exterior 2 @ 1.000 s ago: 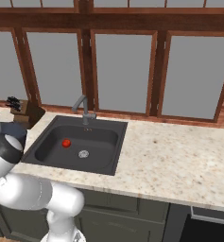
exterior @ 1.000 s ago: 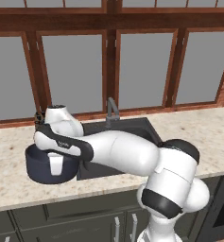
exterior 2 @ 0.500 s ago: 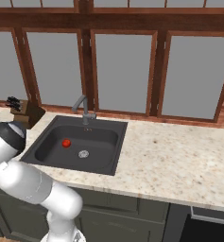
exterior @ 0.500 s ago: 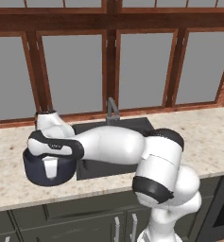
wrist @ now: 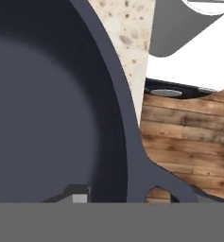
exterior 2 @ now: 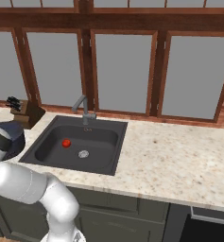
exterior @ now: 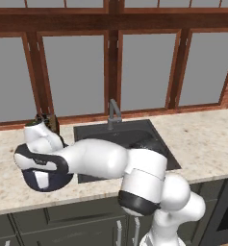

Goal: Dump the tomato from the pot into the sink. Then turn on the water and wash the tomato. Then turn off the water and put the tomato back in the pot.

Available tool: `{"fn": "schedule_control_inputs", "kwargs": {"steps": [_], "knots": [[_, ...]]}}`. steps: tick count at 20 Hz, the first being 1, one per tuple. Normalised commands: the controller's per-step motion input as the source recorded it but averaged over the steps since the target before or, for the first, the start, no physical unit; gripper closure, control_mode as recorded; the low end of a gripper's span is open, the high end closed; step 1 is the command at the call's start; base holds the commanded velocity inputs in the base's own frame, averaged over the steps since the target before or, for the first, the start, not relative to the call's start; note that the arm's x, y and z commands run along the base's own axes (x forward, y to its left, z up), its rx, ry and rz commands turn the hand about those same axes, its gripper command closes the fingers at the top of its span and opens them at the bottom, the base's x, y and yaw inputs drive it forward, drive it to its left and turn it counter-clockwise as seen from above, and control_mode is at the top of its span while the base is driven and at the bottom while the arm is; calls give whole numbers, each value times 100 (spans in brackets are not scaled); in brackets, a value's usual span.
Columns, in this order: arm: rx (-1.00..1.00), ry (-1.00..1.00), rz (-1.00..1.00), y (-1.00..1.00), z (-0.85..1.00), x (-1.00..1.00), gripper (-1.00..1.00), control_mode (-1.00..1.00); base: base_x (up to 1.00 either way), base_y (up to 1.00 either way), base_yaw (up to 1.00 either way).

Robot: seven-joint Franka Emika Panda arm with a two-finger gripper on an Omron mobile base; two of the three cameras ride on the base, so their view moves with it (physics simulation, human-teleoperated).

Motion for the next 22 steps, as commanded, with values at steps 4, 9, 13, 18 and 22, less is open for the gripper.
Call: {"fn": "schedule_control_inputs", "kwargs": {"steps": [4,9,13,18,22], "knots": [[-11,0,-5,2,0,-8,-100,-100,0,0,0],[-1,0,-5,-4,27,-30,-100,-100,0,0,0],[0,0,-7,-19,46,-23,-100,-100,0,0,0],[0,0,-8,-36,61,-14,-100,-100,0,0,0],[-2,0,-10,-79,58,-38,-100,-100,0,0,0]]}}
